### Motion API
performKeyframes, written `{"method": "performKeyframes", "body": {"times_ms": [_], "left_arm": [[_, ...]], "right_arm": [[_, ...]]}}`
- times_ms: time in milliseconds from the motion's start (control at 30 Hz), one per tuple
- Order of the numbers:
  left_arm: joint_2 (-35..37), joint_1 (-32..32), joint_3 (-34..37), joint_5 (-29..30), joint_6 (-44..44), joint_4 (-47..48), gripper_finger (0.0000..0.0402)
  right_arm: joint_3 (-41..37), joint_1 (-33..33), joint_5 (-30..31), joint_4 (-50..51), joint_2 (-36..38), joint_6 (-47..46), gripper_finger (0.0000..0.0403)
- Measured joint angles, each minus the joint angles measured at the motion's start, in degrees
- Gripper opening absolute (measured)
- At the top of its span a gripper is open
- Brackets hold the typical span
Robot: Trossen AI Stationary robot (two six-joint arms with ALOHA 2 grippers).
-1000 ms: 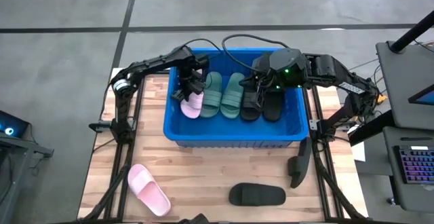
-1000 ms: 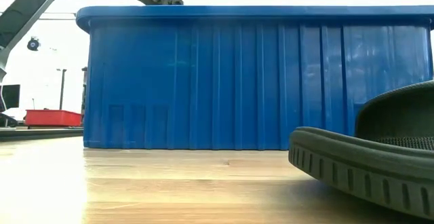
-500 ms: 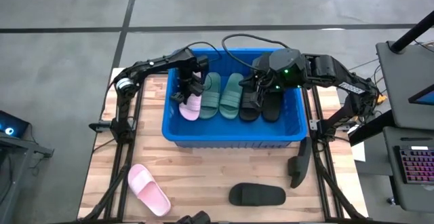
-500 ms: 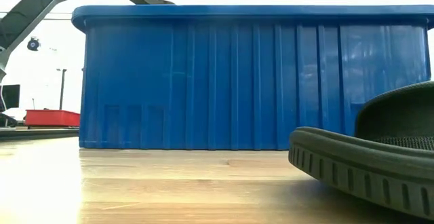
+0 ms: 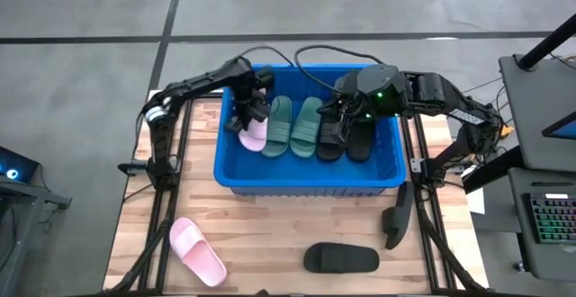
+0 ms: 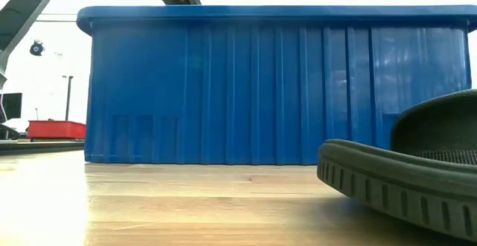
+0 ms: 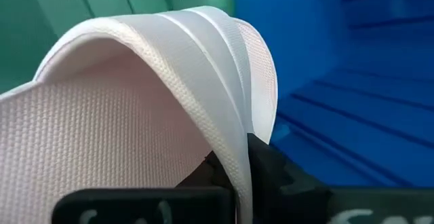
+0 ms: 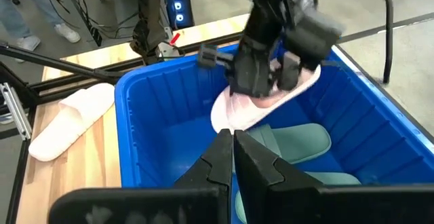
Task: Pick and place slides into bin
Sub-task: Put the pink slipper into the blue bin
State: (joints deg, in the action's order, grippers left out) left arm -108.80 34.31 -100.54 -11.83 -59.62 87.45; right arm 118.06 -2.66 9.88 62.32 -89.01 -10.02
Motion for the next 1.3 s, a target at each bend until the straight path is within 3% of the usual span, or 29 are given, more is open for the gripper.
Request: {"method": "performKeyframes", "body": {"times_ms": [400,633,767,933,1000,1167,1300], "left_arm": [[10.7,-4.5,-3.0,-2.7,0.9,1.5,0.0],[15.3,-8.0,-3.0,-14.8,9.2,1.6,0.0],[14.9,-10.9,-3.0,-16.7,13.2,0.7,0.0],[11.9,-12.7,-2.6,-16.1,29.3,-5.8,0.0],[10.6,-12.7,-2.0,-15.0,42.9,-11.1,0.0],[8.9,-13.4,2.3,-15.8,76.1,-30.8,0.0],[10.1,-15.9,8.5,-14.6,95.8,-50.7,0.0]], "right_arm": [[0.0,-0.3,0.5,1.0,1.8,0.1,0.0008],[0.0,-1.3,0.7,1.3,3.6,1.6,0.0008],[0.0,-1.7,0.7,1.3,3.7,2.5,0.0008],[-0.4,-1.7,0.7,1.7,3.7,3.0,0.0008],[-0.6,-1.7,0.7,2.6,3.7,3.0,0.0008],[-0.6,-1.7,0.8,2.6,4.0,3.0,0.0008],[-0.6,-1.7,2.4,2.7,4.0,3.0,0.0008]]}}
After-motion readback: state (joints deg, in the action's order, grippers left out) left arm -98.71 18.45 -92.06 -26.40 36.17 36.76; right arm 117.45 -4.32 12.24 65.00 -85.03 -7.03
